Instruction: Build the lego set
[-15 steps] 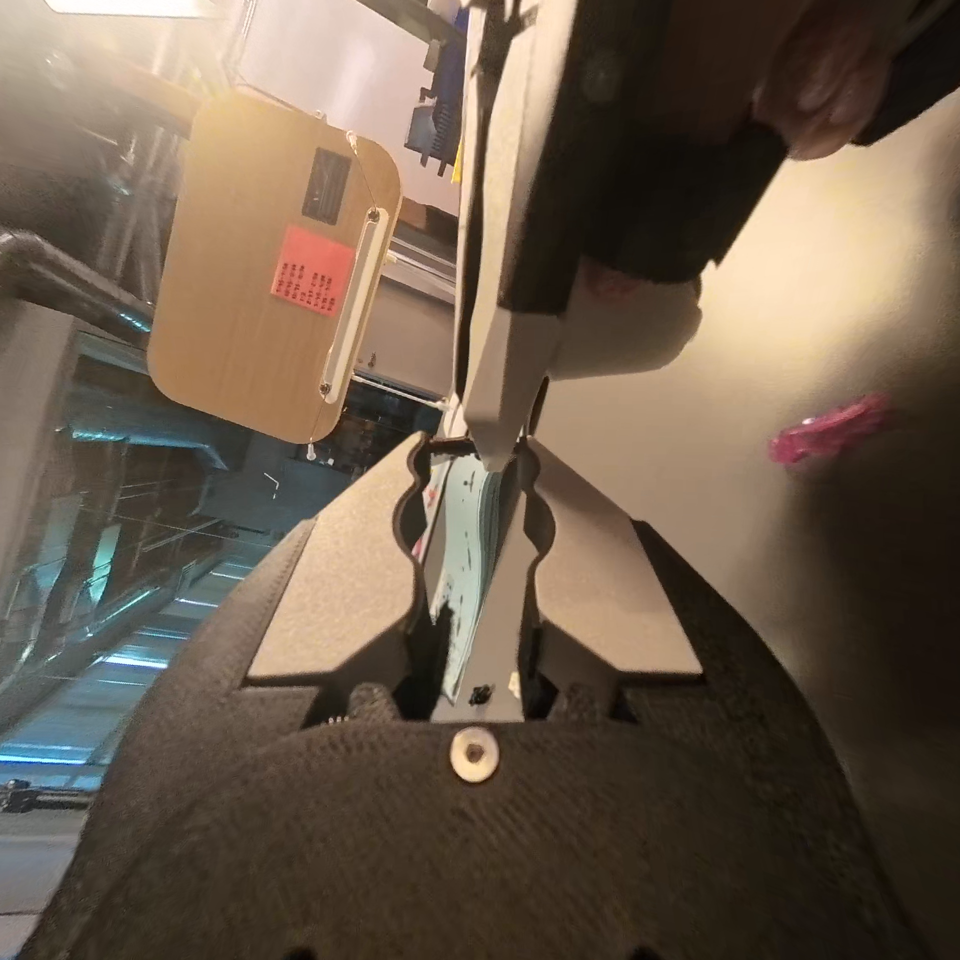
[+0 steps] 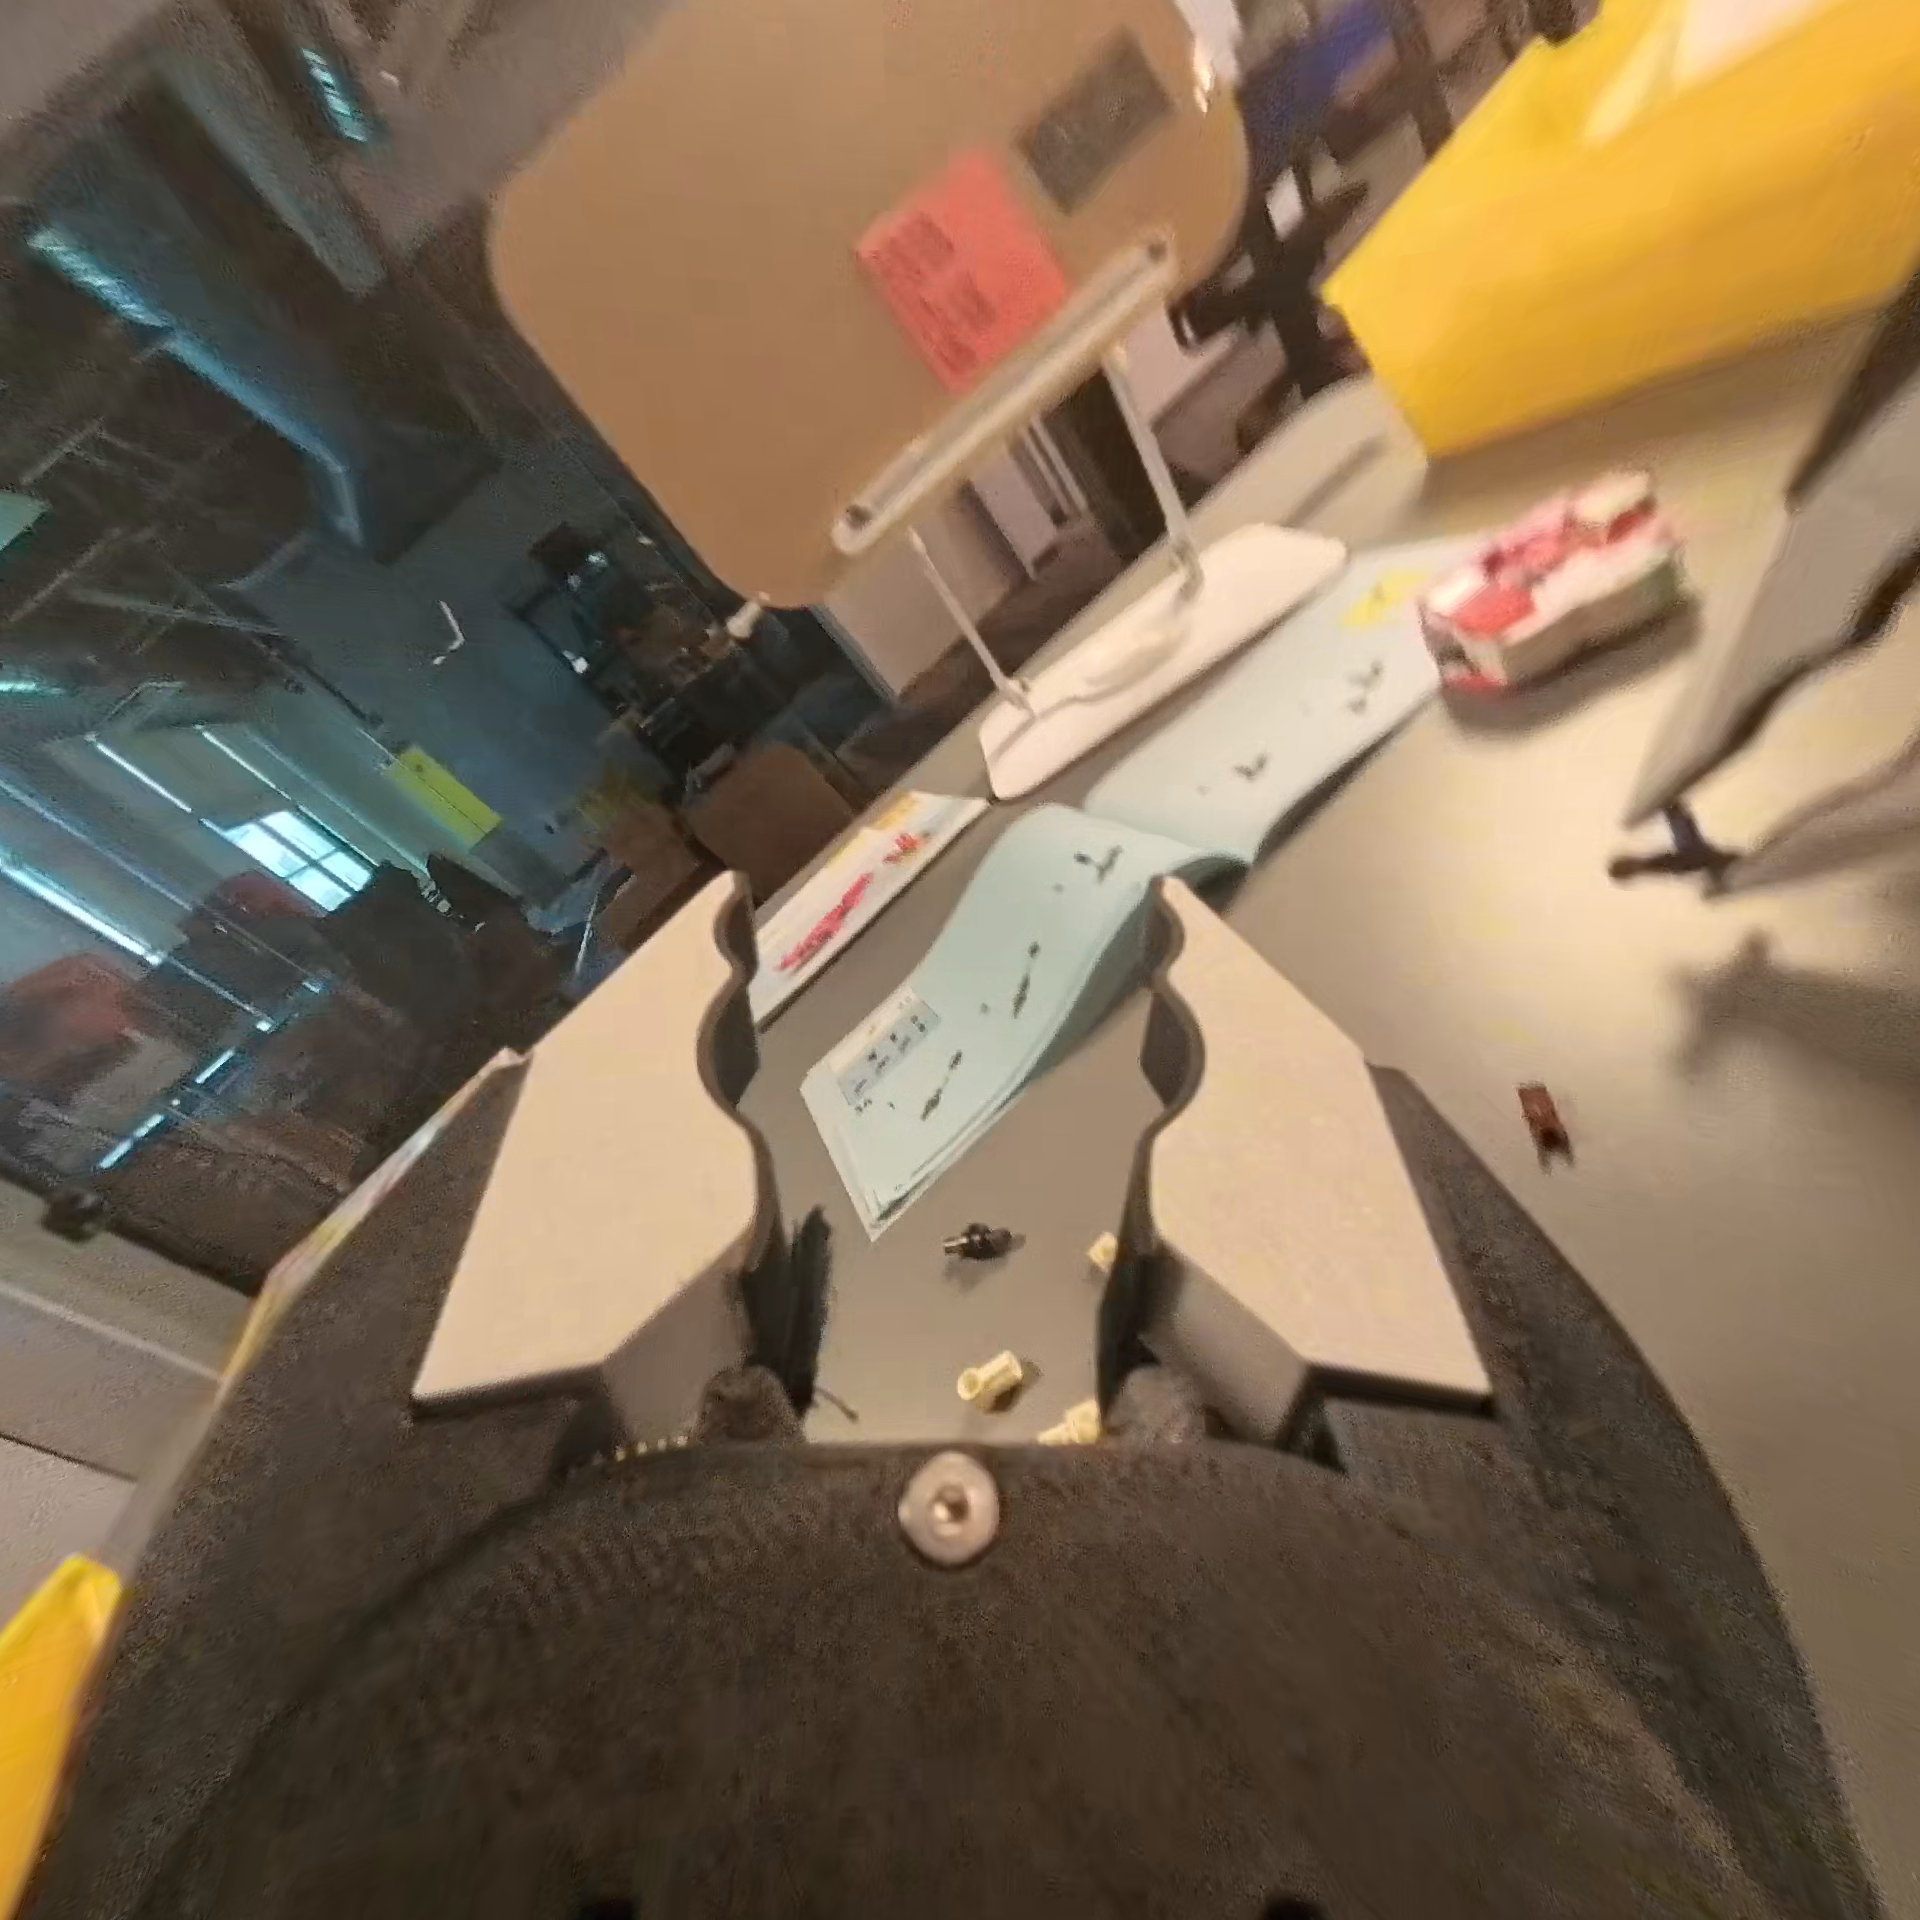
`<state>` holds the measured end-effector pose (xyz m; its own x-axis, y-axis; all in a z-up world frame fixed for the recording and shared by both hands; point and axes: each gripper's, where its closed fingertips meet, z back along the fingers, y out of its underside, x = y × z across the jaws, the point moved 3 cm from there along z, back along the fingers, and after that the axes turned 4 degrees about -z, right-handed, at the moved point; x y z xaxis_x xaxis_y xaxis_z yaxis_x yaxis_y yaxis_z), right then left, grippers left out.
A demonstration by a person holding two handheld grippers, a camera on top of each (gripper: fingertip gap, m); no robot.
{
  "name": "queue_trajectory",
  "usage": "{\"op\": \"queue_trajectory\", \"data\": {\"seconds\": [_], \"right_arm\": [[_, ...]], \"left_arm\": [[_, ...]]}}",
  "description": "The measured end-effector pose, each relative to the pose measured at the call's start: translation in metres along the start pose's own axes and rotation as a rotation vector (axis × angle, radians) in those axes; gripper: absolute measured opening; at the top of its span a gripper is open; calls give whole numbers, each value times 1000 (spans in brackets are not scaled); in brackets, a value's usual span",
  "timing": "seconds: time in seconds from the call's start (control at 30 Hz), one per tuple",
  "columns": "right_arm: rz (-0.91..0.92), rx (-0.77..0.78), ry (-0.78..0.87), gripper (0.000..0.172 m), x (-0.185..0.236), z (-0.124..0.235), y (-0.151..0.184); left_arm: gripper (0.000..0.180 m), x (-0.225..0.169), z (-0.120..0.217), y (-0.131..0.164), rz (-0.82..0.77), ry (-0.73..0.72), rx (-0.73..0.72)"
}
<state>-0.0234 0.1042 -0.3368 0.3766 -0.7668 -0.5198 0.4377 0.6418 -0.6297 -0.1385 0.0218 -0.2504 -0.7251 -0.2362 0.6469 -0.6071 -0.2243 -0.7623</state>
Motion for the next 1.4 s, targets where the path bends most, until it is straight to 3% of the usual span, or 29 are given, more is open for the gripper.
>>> {"op": "queue_trajectory", "data": {"seconds": [0.17, 0.3, 0.6, 0.67, 0.77, 0.87, 1.03, 1.23, 1.4], "right_arm": [[-86, 48, -106, 15, 11, -1, 3], [-281, 9, -218, 26, 12, -2, 2], [-439, -56, -338, 35, 8, 5, 11], [-433, -134, -270, 34, -5, 8, 5], [-390, -452, 28, 34, -40, 26, -24], [-364, -695, 306, 27, -62, 54, -35], [-301, -715, 604, 14, -89, 75, -13], [-484, -733, 667, 8, -112, 81, 11], [-514, -725, 686, 5, -116, 82, 17]], "left_arm": [[69, 9, 8, -11, 5, -72, -77], [69, -9, 4, -14, -8, -10, -86], [68, -25, 0, -13, 89, 106, -142], [74, -43, 2, -18, 133, 240, -177], [98, -57, 3, -27, 323, 407, -217], [103, -52, 0, -22, 380, 409, -197], [95, -39, 2, -21, 352, 315, -231], [88, -35, 0, -18, 328, 261, -221], [84, -30, 0, -16, 345, 230, -221]]}}
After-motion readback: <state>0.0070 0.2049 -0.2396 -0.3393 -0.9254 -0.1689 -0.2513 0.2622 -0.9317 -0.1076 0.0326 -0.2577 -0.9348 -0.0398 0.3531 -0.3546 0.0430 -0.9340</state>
